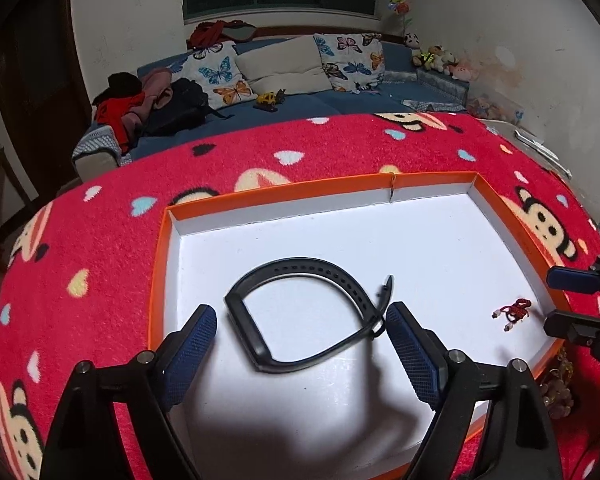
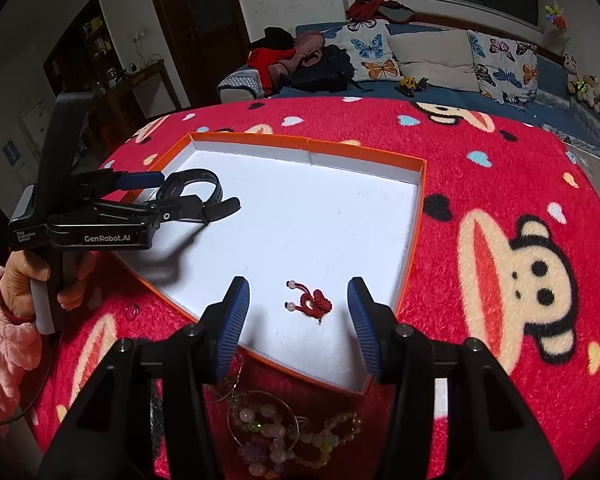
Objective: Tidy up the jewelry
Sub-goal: 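Carry the band into the orange box and open the left tool while the right tool drops the charm there, then move the left tool to the small gold brooch and grasp it, then hold the brooch in the left tool while the right tool grasps the beaded bracelet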
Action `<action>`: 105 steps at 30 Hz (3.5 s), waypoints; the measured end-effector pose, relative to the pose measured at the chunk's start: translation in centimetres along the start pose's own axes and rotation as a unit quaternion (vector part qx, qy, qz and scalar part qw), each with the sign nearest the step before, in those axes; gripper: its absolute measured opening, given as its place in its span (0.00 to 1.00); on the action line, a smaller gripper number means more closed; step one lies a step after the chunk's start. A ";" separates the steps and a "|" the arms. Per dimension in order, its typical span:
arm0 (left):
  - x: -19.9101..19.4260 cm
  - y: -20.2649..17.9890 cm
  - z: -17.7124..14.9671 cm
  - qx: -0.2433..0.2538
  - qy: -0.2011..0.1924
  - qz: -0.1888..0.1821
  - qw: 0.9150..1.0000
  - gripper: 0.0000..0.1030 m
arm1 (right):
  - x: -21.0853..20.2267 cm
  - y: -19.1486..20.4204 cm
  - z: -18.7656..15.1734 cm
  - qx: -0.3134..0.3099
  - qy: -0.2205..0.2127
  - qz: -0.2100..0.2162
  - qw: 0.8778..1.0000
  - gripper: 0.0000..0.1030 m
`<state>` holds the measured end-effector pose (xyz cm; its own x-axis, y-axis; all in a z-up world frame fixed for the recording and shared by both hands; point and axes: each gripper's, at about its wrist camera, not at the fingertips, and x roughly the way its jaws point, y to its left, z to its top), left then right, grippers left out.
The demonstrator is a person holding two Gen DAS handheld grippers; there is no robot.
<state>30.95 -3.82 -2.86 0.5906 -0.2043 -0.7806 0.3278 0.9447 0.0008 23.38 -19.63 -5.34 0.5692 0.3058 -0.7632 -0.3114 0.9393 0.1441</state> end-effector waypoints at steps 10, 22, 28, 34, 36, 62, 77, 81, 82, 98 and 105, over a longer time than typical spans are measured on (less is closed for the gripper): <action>-1.9 0.5 -1.0 -0.024 0.006 0.009 1.000 0.88 | -0.5 0.2 -0.8 0.006 0.003 0.003 1.000 0.50; -9.6 -1.8 -7.1 -0.013 -0.012 0.026 1.000 0.88 | -2.9 1.4 -4.2 0.013 0.003 0.007 1.000 0.58; -13.3 -3.4 -11.3 -0.017 -0.025 0.014 0.999 0.88 | -4.5 2.4 -5.7 -0.003 -0.006 -0.003 1.000 0.58; -16.5 -5.4 -16.0 -0.018 -0.025 -0.006 1.000 0.73 | -5.7 3.1 -7.4 -0.009 -0.010 -0.002 1.000 0.58; -17.1 -6.2 -17.4 -0.015 -0.023 -0.004 1.000 0.70 | -6.0 3.1 -7.9 -0.005 -0.013 0.002 1.000 0.58; -15.8 -8.4 -22.9 0.000 -0.006 0.028 1.000 0.15 | -6.1 3.7 -9.6 0.004 -0.007 0.017 1.000 0.58; -17.1 -8.0 -23.5 -0.009 -0.033 0.017 0.999 0.11 | -6.0 3.4 -10.0 0.015 -0.004 0.015 1.000 0.58; -18.0 -7.2 -23.3 -0.030 -0.038 0.002 0.999 0.11 | -6.2 3.0 -9.9 0.016 -0.007 0.012 1.000 0.58; -18.3 -7.0 -23.2 -0.035 -0.040 -0.002 0.999 0.11 | -6.3 2.9 -9.8 0.017 -0.008 0.010 1.000 0.58; -22.2 -5.6 -20.4 -0.061 -0.091 -0.015 0.994 0.11 | -4.9 2.3 -8.5 -0.018 0.011 -0.005 1.000 0.54; -22.1 -5.3 -20.2 -0.064 -0.091 -0.013 0.994 0.11 | -4.0 2.6 -8.1 -0.058 0.032 -0.014 0.998 0.52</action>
<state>1.22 0.88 1.78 0.7102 -0.2614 -0.6537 0.2558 0.9609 -0.1062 14.13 -19.69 -7.01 0.5307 0.2657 -0.8048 -0.3834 0.9221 0.0516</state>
